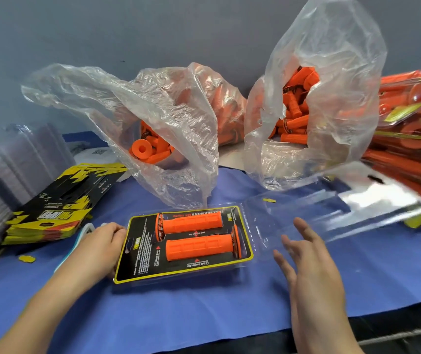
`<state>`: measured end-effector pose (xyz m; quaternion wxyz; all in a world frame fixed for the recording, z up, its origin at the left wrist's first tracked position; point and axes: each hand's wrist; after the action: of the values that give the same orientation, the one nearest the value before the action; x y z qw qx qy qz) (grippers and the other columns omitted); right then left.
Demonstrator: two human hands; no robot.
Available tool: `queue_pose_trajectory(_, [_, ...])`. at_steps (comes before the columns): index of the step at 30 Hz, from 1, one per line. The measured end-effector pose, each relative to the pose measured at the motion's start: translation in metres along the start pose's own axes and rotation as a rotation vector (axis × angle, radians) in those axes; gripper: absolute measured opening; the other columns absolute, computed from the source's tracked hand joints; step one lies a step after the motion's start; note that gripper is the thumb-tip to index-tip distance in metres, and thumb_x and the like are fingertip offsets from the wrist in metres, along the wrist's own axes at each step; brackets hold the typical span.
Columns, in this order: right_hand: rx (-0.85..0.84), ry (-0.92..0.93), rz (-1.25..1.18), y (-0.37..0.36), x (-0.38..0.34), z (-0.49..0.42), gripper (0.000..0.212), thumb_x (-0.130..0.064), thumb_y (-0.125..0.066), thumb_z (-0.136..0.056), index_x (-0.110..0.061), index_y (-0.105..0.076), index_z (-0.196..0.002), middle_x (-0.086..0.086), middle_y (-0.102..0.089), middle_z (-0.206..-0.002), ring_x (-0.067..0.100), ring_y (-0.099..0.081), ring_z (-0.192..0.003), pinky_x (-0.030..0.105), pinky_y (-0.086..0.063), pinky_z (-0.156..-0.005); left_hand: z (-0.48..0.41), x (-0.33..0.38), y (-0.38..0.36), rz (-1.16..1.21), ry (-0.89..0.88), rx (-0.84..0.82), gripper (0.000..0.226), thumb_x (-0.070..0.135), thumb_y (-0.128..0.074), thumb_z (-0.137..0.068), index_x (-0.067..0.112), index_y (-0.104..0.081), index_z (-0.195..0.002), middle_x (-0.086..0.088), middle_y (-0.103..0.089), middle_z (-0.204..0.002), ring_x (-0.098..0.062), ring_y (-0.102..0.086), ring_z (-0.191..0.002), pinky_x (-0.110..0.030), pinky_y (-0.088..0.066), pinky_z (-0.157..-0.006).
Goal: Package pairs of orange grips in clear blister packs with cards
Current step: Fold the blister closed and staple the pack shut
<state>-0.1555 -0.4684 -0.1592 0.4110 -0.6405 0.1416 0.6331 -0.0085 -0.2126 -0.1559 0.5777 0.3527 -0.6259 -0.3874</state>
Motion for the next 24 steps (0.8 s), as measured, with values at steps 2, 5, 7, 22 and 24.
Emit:
queue_pose_trajectory(2, [-0.046,0.105,0.037,-0.004,-0.001,0.004,0.036,-0.007,-0.047,-0.097,-0.022,-0.062,-0.125,-0.038,-0.064,-0.104,-0.012,-0.062,-0.102,0.034,-0.05,-0.1,0.0,-0.002,0.0,0.027,0.003,-0.011,0.028,0.017,-0.04,-0.103,0.013,-0.062,-0.086,-0.006,-0.066,-0.065,-0.021,-0.062,-0.043,-0.043,-0.052,-0.075])
queue_pose_trajectory(5, [-0.168,0.263,0.122,-0.01,0.002,0.013,0.039,-0.014,-0.054,-0.092,-0.043,-0.064,-0.117,-0.029,-0.055,-0.132,-0.007,-0.05,-0.124,0.023,-0.044,-0.101,0.0,-0.005,-0.002,0.038,0.008,-0.015,0.028,0.021,-0.038,-0.104,0.017,-0.06,-0.088,-0.005,-0.066,-0.064,-0.016,-0.061,-0.041,-0.03,-0.046,-0.07])
queue_pose_trajectory(7, [-0.228,0.345,0.193,-0.012,0.006,0.018,0.046,-0.004,-0.051,-0.097,-0.045,-0.063,-0.116,-0.032,-0.048,-0.138,-0.01,-0.042,-0.13,0.023,-0.037,-0.101,0.0,-0.007,-0.004,0.043,0.003,-0.011,0.028,0.022,-0.038,-0.104,0.02,-0.059,-0.087,-0.004,-0.066,-0.062,-0.015,-0.061,-0.042,-0.027,-0.042,-0.069])
queue_pose_trajectory(22, [-0.468,0.891,0.784,-0.018,0.037,0.031,0.037,-0.027,-0.044,-0.081,-0.029,-0.071,-0.106,-0.016,-0.063,-0.123,0.002,-0.053,-0.116,0.039,-0.037,-0.1,-0.009,-0.024,-0.007,0.287,0.044,-0.1,0.031,0.02,-0.044,-0.099,0.001,-0.061,-0.081,-0.014,-0.065,-0.054,-0.025,-0.063,-0.044,-0.032,-0.045,-0.07])
queue_pose_trajectory(24, [-0.462,0.9,0.803,-0.016,0.038,0.029,0.036,-0.027,-0.044,-0.081,-0.028,-0.07,-0.106,-0.018,-0.065,-0.116,0.002,-0.055,-0.111,0.039,-0.038,-0.099,-0.011,-0.026,-0.005,0.346,0.046,-0.134,0.032,0.017,-0.045,-0.099,-0.004,-0.061,-0.08,-0.012,-0.062,-0.051,-0.024,-0.06,-0.042,-0.03,-0.048,-0.06])
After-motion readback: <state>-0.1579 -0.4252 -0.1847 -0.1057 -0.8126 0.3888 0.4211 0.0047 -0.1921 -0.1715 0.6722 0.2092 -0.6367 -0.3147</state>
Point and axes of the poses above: each hand's wrist, its own z-axis away from the middle knuckle, its own y-axis out of the back of the hand, x = y × z
